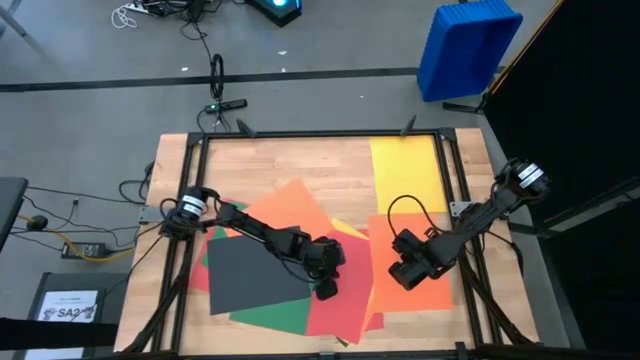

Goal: Organize paper
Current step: Move the orange colored paper to the bottom right of the table

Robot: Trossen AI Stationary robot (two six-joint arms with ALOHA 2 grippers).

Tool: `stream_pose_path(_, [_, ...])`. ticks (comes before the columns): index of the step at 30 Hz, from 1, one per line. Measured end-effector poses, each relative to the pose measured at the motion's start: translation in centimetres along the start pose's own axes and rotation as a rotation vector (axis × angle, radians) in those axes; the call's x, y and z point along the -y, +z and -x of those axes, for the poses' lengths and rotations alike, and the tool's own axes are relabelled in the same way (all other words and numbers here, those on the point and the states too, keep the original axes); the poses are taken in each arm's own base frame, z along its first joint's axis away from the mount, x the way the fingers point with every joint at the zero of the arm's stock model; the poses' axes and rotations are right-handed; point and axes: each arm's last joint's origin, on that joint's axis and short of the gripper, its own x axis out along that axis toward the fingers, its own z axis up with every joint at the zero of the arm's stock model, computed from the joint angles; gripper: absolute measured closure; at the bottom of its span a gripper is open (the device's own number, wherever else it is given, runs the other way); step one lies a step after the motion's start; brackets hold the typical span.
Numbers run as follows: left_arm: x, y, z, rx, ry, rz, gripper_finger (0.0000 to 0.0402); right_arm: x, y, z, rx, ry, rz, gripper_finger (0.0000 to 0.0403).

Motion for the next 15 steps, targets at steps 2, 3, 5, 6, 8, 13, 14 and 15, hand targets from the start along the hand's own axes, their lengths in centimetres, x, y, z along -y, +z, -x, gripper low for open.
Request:
stream_pose_path(2, [-0.2, -0.3, 0.2, -0.046, 0.027, 0.009, 0.0401, 0.0, -0.1, -0.1, -0.018, -0.005, 0.003, 0.0401])
stream_pose_path(3, [-0.3, -0.5, 0.3, -0.072, 0.041, 0.019, 0.0401, 0.0, -0.2, -0.1, -0.031, -0.008, 0.005, 0.0401])
stream_pose_path(5, [-0.5, -1.1, 0.4, -0.129, 0.068, 0.024, 0.0401, 0.1, -0.2, -0.1, -0.046, -0.016, 0.007, 0.0402])
stream_pose_path(6, [-0.5, -1.3, 0.4, -0.150, 0.070, 0.024, 0.0401, 0.2, -0.3, 0.0, -0.055, -0.022, 0.009, 0.0402])
stream_pose_path(8, [-0.3, -1.5, 0.4, -0.162, 0.065, 0.015, 0.0401, 0.2, -0.3, 0.0, -0.064, -0.026, 0.011, 0.0402])
stream_pose_path(13, [0.3, -2.0, 0.3, -0.192, 0.021, 0.007, 0.0401, 0.3, -0.6, 0.0, -0.110, -0.025, 0.016, 0.0402])
stream_pose_path(14, [0.4, -2.0, 0.3, -0.195, 0.017, 0.006, 0.0401, 0.2, -0.7, 0.0, -0.120, -0.023, 0.018, 0.0402])
stream_pose_path(15, [0.4, -2.1, 0.3, -0.196, 0.015, 0.004, 0.0401, 0.2, -0.8, 0.1, -0.129, -0.023, 0.019, 0.0402])
